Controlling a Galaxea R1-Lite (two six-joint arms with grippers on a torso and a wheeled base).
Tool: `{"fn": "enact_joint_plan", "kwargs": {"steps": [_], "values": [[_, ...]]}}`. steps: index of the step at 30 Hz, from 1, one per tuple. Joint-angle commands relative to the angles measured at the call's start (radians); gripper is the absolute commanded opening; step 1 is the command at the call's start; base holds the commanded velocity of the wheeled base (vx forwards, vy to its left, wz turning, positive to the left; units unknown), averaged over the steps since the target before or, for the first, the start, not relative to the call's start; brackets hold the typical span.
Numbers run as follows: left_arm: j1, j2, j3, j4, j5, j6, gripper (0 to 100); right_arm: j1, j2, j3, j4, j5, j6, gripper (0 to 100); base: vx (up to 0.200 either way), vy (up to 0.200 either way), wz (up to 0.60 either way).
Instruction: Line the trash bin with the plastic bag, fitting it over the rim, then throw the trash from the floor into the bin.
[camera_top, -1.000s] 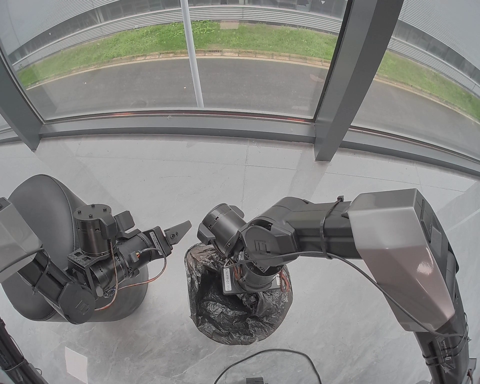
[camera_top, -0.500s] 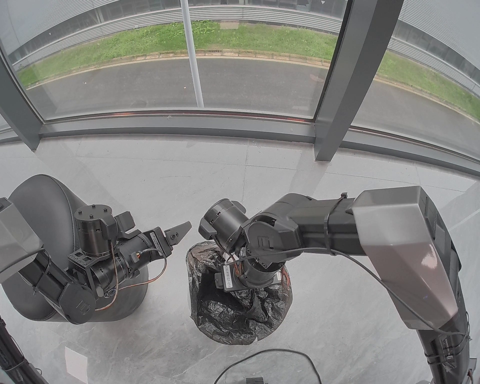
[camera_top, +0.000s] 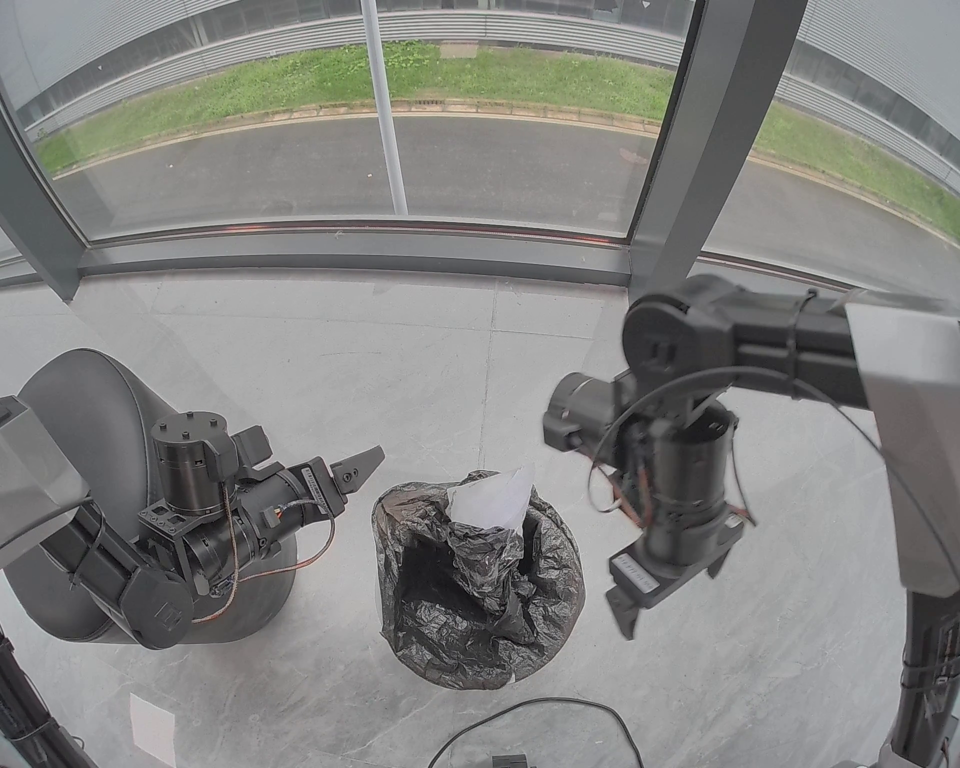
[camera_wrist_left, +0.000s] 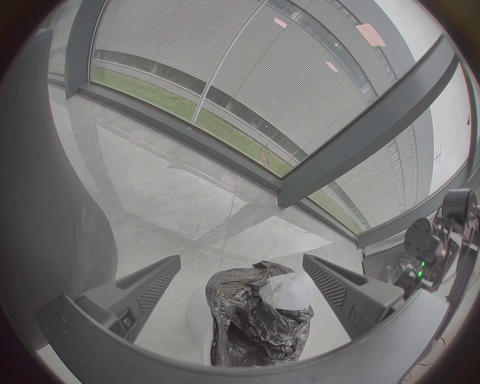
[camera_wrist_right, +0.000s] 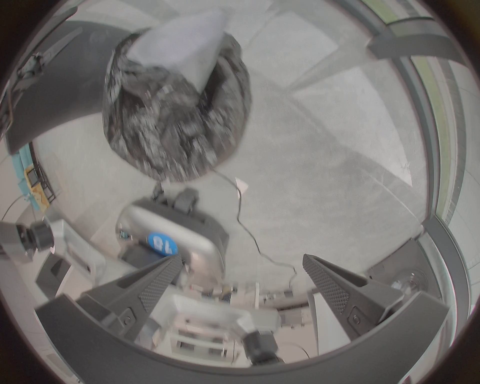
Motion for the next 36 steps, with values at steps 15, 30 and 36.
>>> {"fn": "enact_joint_plan", "kwargs": {"steps": [15,30,36], "values": [[-0.002,0.028,-0.001,-0.002,0.0,0.001,100,-0.199,-0.566,1.178,-2.094,0.117,-0.505,100,0.0,0.0,0.0],[-0.003,0.039,-0.003,-0.002,0.002,0.003,100,0.019,-0.15,1.055,-2.46,-0.033,-0.28,100,0.0,0.0,0.0],[-0.003,0.042,-0.004,-0.002,0.002,0.001,100,0.078,-0.075,0.976,-2.453,-0.057,-0.238,100,0.0,0.0,0.0]]}}
